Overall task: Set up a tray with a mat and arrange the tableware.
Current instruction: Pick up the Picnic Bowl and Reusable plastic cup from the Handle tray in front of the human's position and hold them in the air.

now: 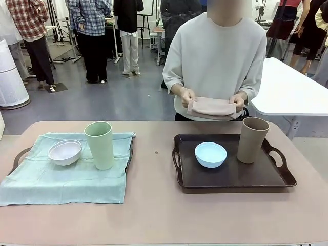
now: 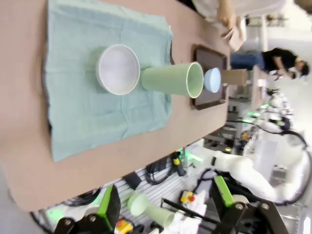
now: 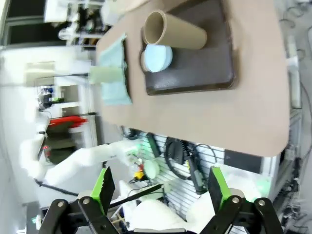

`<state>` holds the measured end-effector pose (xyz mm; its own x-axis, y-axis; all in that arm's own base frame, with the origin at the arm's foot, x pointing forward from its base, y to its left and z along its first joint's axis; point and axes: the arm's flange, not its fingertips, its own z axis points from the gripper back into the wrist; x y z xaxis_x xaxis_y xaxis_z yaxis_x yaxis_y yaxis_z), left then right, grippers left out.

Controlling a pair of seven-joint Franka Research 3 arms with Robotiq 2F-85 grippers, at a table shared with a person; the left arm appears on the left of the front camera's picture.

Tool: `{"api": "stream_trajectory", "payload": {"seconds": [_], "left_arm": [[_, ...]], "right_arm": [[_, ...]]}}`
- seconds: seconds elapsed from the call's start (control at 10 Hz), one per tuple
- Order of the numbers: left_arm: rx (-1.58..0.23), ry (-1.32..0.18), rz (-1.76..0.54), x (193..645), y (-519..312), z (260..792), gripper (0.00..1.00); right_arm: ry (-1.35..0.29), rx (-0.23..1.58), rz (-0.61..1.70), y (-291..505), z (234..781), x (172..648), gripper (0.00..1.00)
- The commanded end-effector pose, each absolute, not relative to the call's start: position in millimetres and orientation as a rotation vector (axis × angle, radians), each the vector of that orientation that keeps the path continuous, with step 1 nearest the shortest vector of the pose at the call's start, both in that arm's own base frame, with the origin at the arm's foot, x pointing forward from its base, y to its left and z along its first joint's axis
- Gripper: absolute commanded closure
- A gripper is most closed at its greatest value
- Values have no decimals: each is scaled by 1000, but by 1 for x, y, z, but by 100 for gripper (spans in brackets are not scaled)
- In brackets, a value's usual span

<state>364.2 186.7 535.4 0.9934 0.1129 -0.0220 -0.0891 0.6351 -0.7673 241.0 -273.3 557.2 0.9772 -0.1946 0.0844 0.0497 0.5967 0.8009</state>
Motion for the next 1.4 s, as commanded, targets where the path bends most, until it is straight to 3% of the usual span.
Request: {"api": "stream_trajectory", "payload": {"seconds": [0.0, 0.3, 1.3], "left_arm": [[-979, -71, 85, 377, 198, 537, 1], [-1067, -157, 119, 374, 230, 541, 1], [-1043, -141, 146, 373, 225, 539, 1]], "right_arm": [[-182, 1099, -83, -303, 557, 245, 0], [-223, 1186, -108, -320, 539, 231, 0], [-225, 1167, -113, -313, 540, 229, 0]]}}
